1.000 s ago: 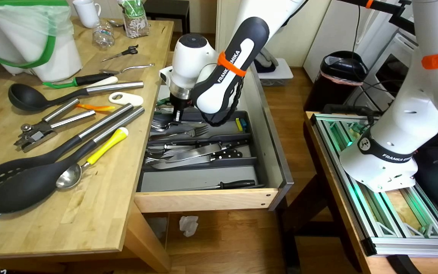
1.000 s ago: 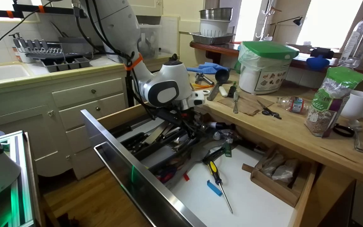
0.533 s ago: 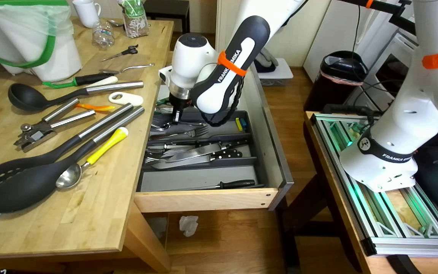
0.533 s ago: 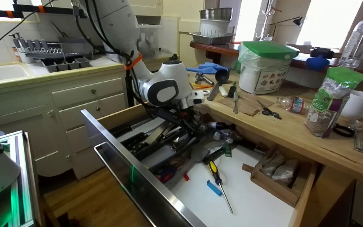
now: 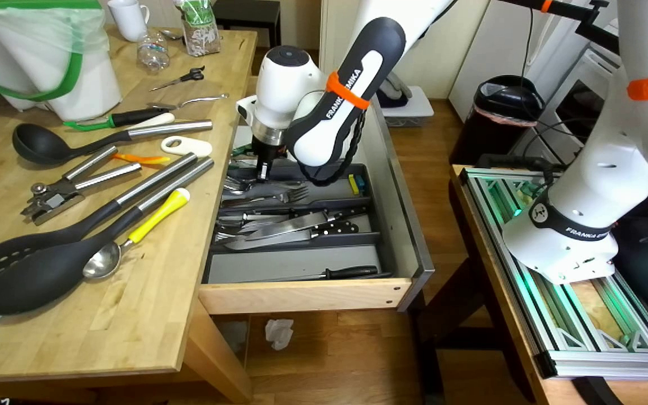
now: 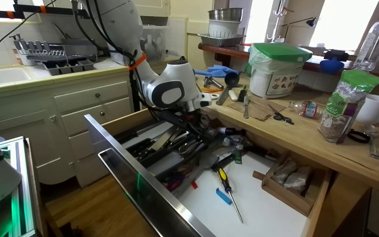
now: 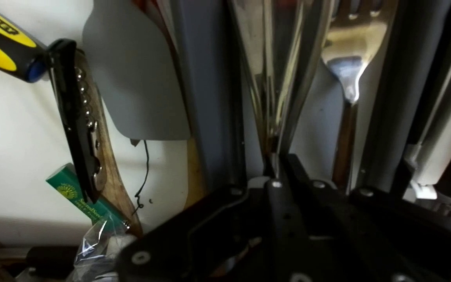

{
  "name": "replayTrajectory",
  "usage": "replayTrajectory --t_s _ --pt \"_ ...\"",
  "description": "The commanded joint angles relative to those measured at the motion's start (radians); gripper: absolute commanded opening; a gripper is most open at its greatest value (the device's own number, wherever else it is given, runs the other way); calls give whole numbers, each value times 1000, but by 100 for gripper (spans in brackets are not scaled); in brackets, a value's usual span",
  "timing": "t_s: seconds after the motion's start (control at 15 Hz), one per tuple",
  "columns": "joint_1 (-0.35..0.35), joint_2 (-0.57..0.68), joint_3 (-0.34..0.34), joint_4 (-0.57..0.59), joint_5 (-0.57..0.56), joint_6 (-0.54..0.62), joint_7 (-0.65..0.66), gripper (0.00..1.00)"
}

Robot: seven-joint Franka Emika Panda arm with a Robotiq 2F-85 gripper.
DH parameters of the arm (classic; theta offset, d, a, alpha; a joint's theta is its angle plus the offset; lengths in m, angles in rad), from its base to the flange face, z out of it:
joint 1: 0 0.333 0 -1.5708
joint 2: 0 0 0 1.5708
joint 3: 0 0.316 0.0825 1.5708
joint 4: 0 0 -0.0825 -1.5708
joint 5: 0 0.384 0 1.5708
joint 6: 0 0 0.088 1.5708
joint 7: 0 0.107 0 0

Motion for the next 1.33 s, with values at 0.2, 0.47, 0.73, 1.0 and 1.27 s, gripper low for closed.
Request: replayTrajectory --t_s 0.2,0.47,0.73,1.0,1.27 --pt "49 -106 -20 -116 15 -32 37 1" --pt "98 -145 -35 -155 -2 -32 48 1" --pt "158 -151 -58 -147 -18 -59 60 1" --pt "193 -130 -63 -120 -22 -99 70 1" --pt "226 -99 -92 -90 -39 -118 91 1"
